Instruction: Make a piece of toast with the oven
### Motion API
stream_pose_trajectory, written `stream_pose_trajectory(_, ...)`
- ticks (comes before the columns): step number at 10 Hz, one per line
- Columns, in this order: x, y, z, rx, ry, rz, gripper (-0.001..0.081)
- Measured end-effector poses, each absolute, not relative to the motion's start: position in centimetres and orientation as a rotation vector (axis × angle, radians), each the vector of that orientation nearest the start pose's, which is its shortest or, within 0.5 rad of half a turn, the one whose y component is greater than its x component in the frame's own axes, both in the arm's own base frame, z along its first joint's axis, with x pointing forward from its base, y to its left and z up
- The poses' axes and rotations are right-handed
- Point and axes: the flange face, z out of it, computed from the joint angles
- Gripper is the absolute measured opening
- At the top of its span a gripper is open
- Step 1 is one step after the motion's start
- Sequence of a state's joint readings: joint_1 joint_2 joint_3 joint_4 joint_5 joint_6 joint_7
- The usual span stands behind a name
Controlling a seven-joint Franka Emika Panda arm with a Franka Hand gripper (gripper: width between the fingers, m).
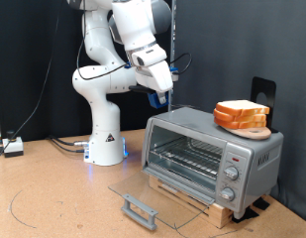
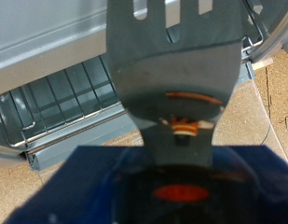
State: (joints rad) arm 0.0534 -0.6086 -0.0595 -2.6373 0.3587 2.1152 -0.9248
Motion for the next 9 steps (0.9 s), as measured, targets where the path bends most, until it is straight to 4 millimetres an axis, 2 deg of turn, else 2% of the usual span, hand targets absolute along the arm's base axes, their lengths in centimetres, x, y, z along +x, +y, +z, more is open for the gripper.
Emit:
stream_pose_trajectory(4,37.7,2.8,43.3,-2.667,-0.955,-0.365,0.0391)
stream_pose_trajectory(9,38.6,4.0,44.8,-2.619,-0.927,-0.417,0.0391)
